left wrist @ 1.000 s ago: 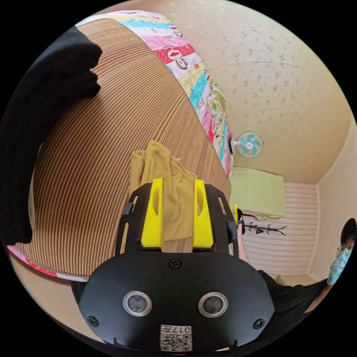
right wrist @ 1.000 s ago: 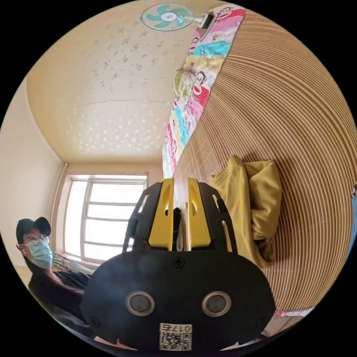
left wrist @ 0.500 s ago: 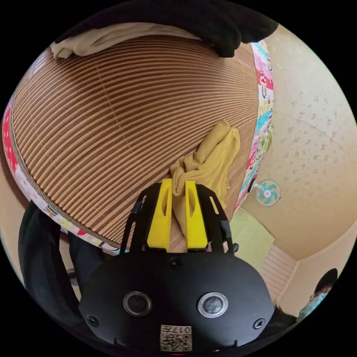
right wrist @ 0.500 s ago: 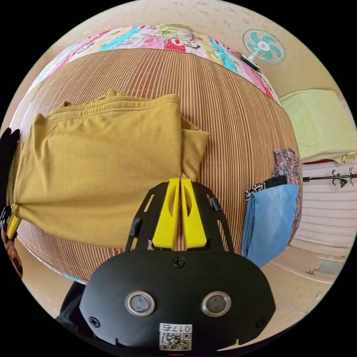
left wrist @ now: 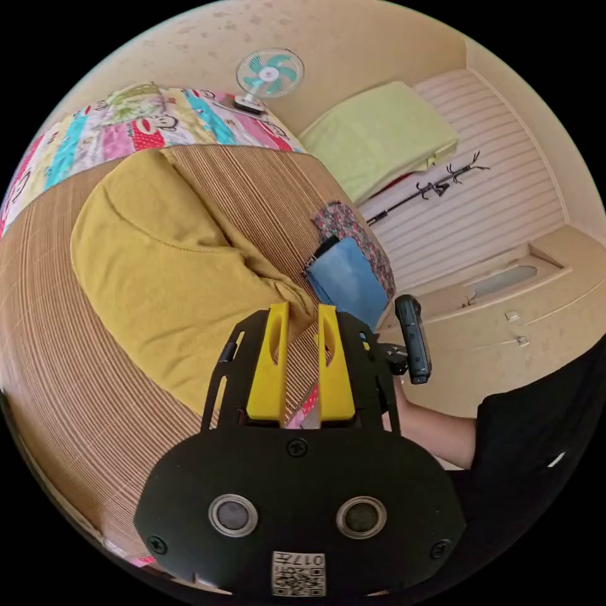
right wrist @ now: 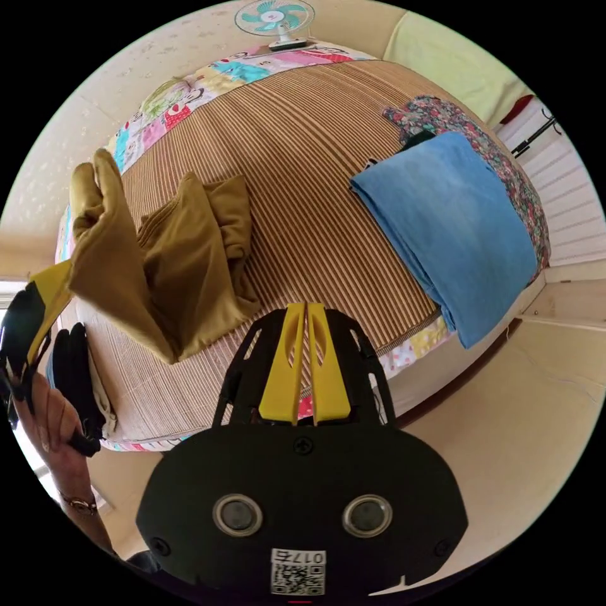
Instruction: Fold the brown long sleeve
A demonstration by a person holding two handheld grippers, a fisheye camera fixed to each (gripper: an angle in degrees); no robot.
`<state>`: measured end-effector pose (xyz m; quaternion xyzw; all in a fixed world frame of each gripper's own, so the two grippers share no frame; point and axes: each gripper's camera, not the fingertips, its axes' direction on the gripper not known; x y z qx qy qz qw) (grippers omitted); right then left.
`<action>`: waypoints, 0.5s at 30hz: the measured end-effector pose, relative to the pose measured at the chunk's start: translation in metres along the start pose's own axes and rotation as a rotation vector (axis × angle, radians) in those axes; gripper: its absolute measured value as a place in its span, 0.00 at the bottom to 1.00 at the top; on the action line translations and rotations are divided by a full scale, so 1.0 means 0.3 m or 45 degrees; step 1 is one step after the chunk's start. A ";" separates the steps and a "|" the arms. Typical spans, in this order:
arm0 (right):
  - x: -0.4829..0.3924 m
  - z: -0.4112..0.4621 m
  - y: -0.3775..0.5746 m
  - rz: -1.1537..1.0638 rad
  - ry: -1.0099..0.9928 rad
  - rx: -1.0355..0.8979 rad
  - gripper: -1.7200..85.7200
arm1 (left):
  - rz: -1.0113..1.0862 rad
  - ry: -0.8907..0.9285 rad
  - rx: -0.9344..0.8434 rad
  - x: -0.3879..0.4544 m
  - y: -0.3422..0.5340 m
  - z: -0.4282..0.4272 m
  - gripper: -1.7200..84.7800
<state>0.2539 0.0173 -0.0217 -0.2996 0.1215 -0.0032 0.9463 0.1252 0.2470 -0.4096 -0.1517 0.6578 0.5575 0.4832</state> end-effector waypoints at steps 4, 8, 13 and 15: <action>0.195 0.035 0.036 0.070 -0.213 -0.088 0.04 | -0.083 -0.016 0.130 0.011 0.108 0.036 0.13; 0.297 0.070 0.029 0.040 -0.632 -0.131 0.07 | -0.606 -0.222 0.121 -0.211 0.258 0.033 0.21; 0.426 0.216 -0.002 0.306 -1.342 -0.217 0.22 | -1.110 0.285 -0.038 -0.508 0.447 0.250 0.16; 0.449 0.266 -0.006 0.412 -1.448 -0.232 0.24 | -1.189 0.455 -0.025 -0.521 0.477 0.309 0.12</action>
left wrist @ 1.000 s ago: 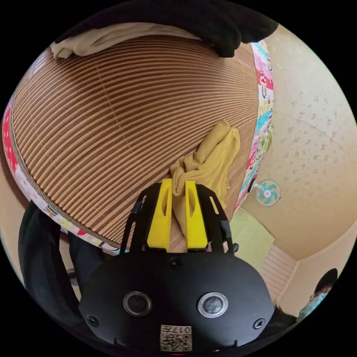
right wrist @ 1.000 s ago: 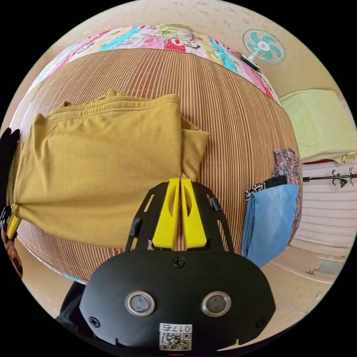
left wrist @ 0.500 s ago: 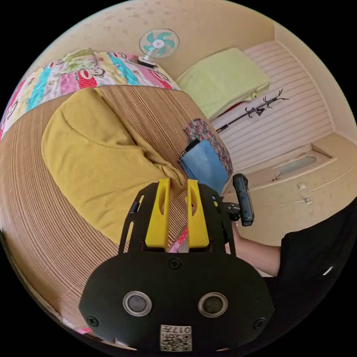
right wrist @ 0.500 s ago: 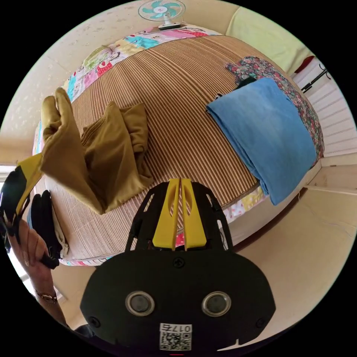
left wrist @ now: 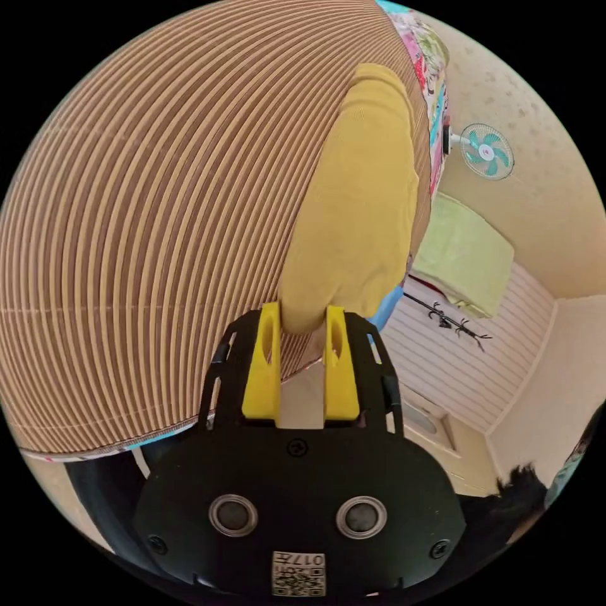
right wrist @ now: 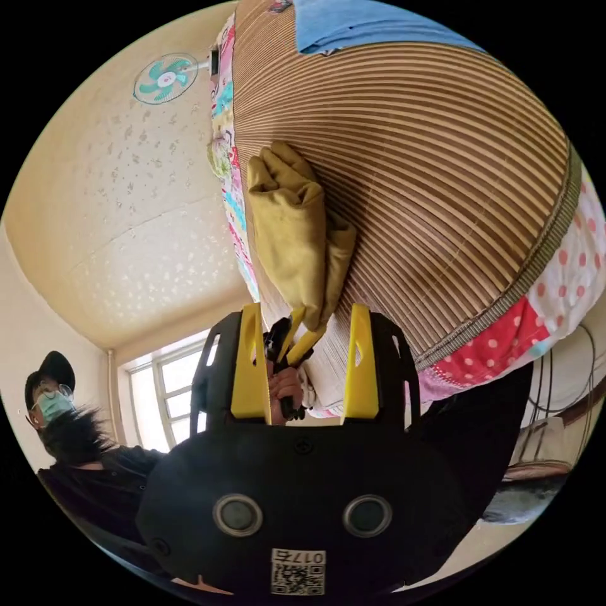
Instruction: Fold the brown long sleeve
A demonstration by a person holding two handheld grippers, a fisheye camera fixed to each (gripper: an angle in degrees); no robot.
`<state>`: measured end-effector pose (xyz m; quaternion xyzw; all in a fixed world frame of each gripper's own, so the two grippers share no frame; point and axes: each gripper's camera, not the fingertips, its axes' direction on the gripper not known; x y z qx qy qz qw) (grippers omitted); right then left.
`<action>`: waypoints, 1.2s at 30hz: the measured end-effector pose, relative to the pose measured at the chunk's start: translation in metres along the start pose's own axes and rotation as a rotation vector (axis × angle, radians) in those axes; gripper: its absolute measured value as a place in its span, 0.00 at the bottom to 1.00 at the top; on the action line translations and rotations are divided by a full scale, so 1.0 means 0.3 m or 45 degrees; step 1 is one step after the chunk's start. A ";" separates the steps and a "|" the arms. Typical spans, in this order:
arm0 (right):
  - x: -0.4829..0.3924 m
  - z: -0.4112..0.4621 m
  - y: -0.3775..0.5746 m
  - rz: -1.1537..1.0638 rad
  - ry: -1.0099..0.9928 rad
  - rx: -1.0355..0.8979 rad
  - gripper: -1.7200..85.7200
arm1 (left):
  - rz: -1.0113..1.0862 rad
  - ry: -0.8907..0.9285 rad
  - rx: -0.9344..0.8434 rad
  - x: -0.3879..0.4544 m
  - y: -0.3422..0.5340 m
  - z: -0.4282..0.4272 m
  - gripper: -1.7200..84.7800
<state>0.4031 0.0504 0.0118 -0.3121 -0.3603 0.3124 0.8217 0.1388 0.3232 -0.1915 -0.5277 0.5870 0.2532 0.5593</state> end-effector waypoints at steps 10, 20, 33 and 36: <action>-0.073 0.185 0.023 0.112 -0.440 -0.084 0.18 | 0.283 0.237 -0.012 0.166 0.345 -0.247 0.09; -0.767 0.807 0.529 -0.401 -0.548 -0.602 0.15 | 0.595 0.190 0.558 0.041 0.889 -1.057 0.14; -0.515 1.560 1.138 -0.420 0.303 -1.051 0.07 | 0.142 0.388 1.284 -0.550 1.548 -1.262 0.14; -0.382 1.436 1.134 -0.514 0.580 -1.217 0.05 | 0.136 0.442 1.260 -0.584 1.519 -1.197 0.14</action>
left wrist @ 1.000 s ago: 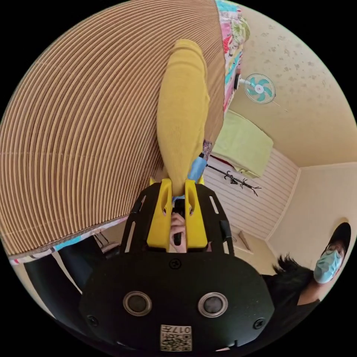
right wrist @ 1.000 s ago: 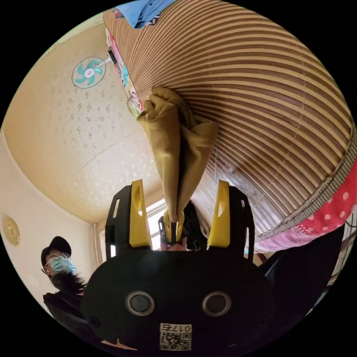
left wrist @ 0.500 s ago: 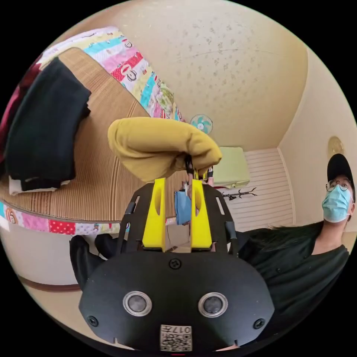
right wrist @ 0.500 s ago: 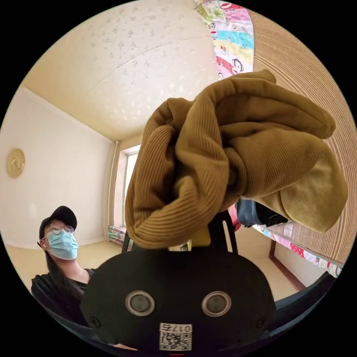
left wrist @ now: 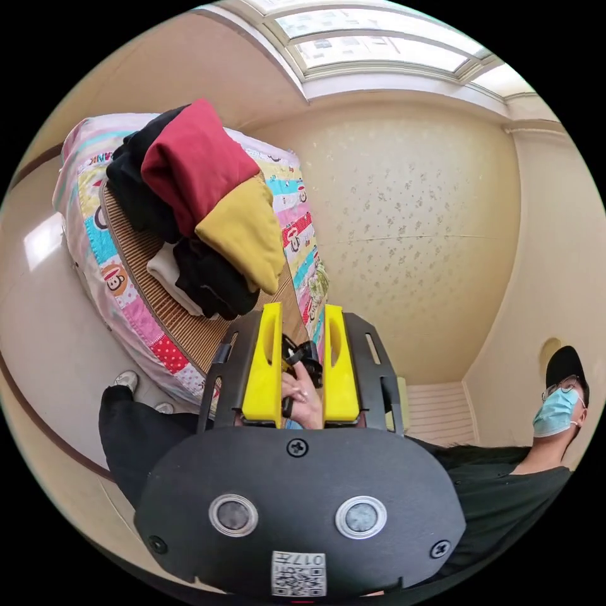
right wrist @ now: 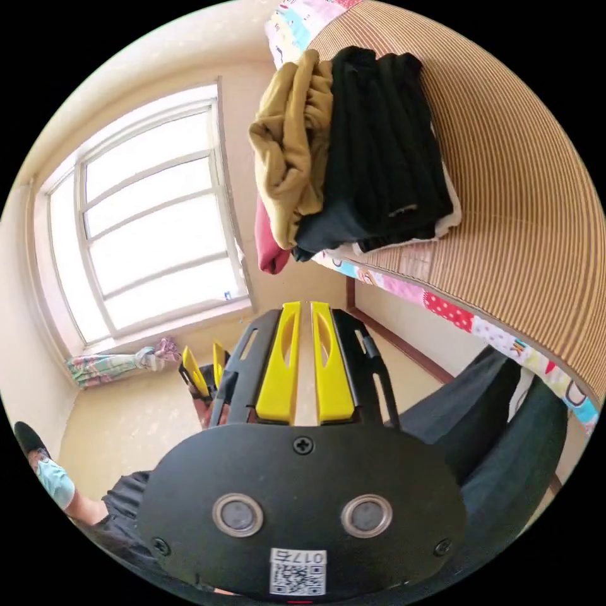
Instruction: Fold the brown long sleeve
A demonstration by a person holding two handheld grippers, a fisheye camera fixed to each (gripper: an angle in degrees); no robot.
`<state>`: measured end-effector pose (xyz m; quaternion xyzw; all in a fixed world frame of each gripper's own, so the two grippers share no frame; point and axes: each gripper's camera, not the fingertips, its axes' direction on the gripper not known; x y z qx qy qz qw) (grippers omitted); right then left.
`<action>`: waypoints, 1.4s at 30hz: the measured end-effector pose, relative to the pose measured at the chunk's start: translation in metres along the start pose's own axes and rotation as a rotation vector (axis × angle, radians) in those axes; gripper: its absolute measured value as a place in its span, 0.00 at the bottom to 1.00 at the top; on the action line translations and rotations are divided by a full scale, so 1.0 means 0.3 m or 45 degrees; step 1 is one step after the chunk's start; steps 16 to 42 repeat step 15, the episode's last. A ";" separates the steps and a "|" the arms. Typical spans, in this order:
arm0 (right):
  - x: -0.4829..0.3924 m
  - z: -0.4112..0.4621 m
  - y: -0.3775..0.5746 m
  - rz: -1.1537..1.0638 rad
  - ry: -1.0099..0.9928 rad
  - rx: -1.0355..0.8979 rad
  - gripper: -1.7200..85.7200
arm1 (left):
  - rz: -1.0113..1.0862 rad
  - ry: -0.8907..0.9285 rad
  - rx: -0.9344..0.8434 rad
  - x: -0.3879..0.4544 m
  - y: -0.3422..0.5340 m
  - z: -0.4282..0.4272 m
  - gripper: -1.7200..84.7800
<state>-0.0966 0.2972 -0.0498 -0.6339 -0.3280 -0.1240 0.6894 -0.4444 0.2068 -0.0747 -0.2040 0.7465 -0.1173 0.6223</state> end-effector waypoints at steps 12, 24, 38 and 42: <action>-0.112 -0.808 0.708 0.009 1.237 0.776 0.03 | 0.899 -0.489 -0.503 0.373 0.227 0.694 0.11; -0.324 -0.810 1.008 -0.176 1.687 1.410 0.03 | 1.256 -0.530 -0.544 0.534 0.398 0.888 0.06; -0.324 -0.810 1.008 -0.176 1.687 1.410 0.03 | 1.256 -0.530 -0.544 0.534 0.398 0.888 0.06; -0.324 -0.810 1.008 -0.176 1.687 1.410 0.03 | 1.256 -0.530 -0.544 0.534 0.398 0.888 0.06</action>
